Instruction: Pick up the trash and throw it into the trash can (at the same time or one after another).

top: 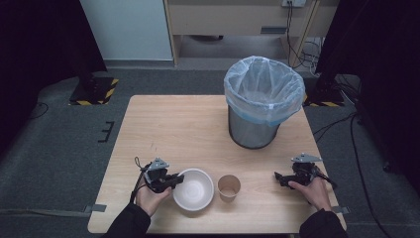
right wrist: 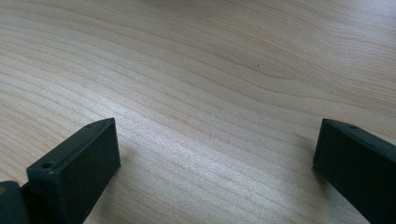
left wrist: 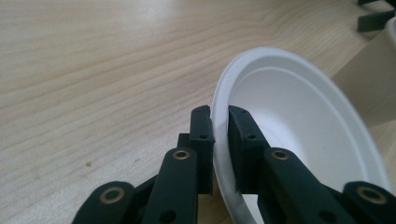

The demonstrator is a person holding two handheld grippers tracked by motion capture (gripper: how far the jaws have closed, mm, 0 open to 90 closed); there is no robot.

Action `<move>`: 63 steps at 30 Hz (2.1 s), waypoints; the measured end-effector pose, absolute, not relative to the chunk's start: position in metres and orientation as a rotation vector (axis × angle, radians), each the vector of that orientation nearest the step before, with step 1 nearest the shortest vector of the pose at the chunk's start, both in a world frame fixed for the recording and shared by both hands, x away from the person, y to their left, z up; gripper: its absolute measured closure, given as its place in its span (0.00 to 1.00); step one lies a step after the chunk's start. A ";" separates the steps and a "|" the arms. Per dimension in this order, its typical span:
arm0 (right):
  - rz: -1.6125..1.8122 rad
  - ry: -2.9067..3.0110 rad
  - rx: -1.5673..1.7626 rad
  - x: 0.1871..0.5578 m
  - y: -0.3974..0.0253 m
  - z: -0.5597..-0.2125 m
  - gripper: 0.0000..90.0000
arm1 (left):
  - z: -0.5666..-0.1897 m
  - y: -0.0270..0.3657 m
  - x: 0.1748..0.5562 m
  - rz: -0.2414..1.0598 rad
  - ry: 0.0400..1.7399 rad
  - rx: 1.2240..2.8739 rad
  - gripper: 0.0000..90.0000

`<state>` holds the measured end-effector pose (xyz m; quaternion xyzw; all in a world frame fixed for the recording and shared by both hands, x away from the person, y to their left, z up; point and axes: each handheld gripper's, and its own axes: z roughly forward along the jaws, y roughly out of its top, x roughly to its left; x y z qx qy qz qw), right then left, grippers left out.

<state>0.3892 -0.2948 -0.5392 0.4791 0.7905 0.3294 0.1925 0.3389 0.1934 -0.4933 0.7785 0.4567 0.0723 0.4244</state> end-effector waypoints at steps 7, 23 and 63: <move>0.924 2.219 1.345 0.389 -0.295 -0.539 0.01 | -0.478 0.197 0.335 0.226 1.115 1.881 0.92; 0.925 2.220 1.343 0.389 -0.295 -0.539 0.01 | -0.442 0.214 0.330 0.407 1.076 1.695 0.92; 0.925 2.220 1.343 0.389 -0.295 -0.539 0.01 | -0.289 0.166 0.377 0.632 0.817 1.436 0.92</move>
